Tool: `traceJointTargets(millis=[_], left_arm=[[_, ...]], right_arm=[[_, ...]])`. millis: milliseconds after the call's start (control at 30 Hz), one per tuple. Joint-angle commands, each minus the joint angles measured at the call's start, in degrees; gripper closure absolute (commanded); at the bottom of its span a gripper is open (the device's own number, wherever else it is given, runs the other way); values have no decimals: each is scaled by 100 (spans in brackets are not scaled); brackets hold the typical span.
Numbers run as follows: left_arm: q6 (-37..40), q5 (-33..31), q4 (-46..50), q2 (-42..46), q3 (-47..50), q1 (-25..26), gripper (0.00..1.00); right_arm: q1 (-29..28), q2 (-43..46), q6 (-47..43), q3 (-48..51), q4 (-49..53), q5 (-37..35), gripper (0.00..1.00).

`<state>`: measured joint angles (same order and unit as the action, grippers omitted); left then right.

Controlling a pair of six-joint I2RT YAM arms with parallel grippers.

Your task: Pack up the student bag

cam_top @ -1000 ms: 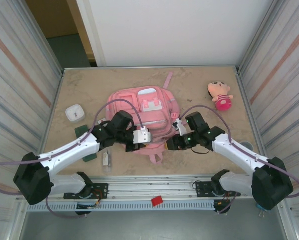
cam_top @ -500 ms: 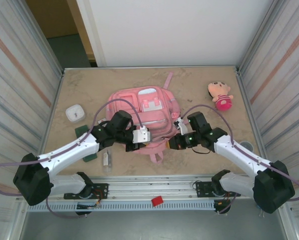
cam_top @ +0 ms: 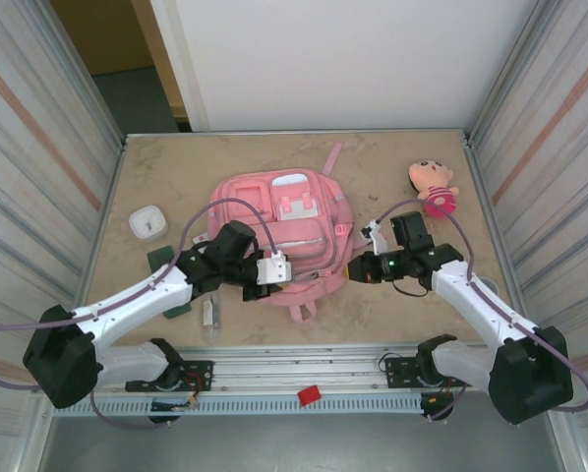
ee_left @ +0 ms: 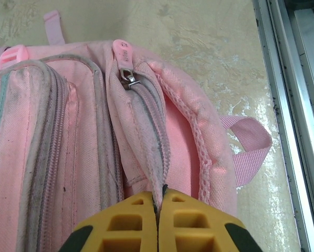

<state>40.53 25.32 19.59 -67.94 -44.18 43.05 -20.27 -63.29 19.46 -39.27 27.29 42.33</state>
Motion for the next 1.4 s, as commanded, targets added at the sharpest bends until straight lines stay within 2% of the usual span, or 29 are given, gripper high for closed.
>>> traceJointTargets(millis=[0, 67, 133, 300, 467, 633, 767, 900, 1100, 1367], left_arm=[[53, 100, -196, 273, 6, -59, 99], [37, 122, -230, 262, 6, -60, 99], [31, 201, -262, 242, -15, -53, 99], [14, 313, -314, 216, -41, -58, 99], [4, 370, -350, 257, -30, -60, 99], [15, 367, -365, 257, -36, -59, 99], [19, 373, -404, 251, -24, -64, 99], [8, 398, -440, 219, -20, -60, 99], [2, 431, -490, 178, -31, -61, 99], [8, 410, -444, 209, -29, -58, 99]], right_arm=[[-129, -108, 430, -62, -395, 603, 67], [-248, -153, 674, 14, -655, 675, 53], [-346, -181, 805, 111, -967, 660, 49], [-473, -530, 862, 147, -1398, 658, 46], [-480, -876, 793, 12, -1344, 356, 41], [-598, -1011, 812, -28, -1571, 549, 40], [-658, -921, 823, 44, -1828, 826, 45], [-646, -733, 783, 77, -1824, 806, 56], [-636, -783, 783, 86, -1901, 907, 68], [-645, -830, 825, 95, -2002, 937, 77]])
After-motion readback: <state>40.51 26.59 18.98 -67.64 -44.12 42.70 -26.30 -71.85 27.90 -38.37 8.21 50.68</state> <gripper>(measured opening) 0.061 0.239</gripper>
